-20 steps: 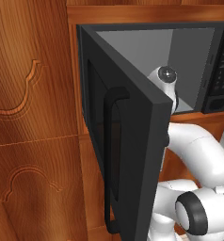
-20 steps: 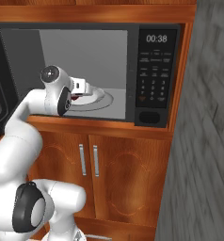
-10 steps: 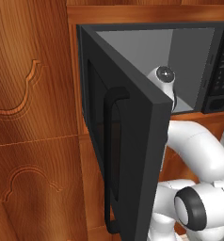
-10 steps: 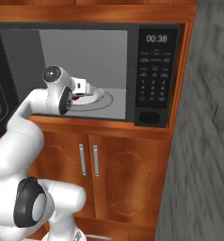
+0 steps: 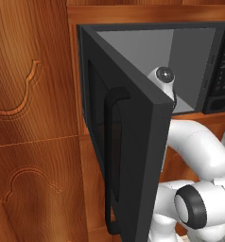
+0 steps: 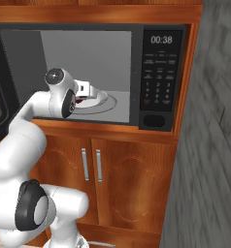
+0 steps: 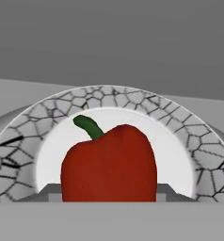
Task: Pick the bell pepper from the counter and place it in the microwave. Then turn on the microwave.
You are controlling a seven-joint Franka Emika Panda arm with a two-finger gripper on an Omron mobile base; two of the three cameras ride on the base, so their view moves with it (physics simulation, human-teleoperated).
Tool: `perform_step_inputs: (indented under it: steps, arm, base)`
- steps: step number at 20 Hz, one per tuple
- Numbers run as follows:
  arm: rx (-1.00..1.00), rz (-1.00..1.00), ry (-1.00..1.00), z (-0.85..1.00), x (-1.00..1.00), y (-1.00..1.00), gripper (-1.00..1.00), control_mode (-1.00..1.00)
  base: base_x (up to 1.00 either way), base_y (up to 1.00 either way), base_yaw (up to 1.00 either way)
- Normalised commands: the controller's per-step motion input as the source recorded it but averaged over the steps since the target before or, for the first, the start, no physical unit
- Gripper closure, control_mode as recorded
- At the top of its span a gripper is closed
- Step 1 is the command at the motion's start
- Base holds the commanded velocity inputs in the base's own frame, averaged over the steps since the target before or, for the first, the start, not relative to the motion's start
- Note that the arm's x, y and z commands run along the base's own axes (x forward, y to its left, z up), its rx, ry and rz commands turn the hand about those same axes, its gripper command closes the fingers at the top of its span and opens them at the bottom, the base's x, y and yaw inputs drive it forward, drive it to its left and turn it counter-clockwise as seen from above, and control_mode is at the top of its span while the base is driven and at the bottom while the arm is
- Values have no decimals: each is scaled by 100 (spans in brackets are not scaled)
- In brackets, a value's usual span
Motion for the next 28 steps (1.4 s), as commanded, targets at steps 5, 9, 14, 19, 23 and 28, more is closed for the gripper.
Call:
perform_step_inputs:
  steps: [5, 9, 14, 19, 23, 28]
  arm:
    - [0, 0, 0, -4, 3, 0, 100, -100]
    - [0, 0, 0, -4, 4, 0, -100, -100]
    - [0, 0, 0, -3, 4, 0, -100, -100]
    - [0, 0, 0, -1, 0, 0, -100, -100]
    - [0, 0, 0, 0, 0, 0, -100, -100]
    - [0, 0, -1, 2, -4, 0, -100, -100]
  base:
    - [0, 0, 0]
    - [0, 0, 0]
    - [0, 0, 0]
    - [0, 0, 0]
    - [0, 0, 0]
    - [0, 0, 0]
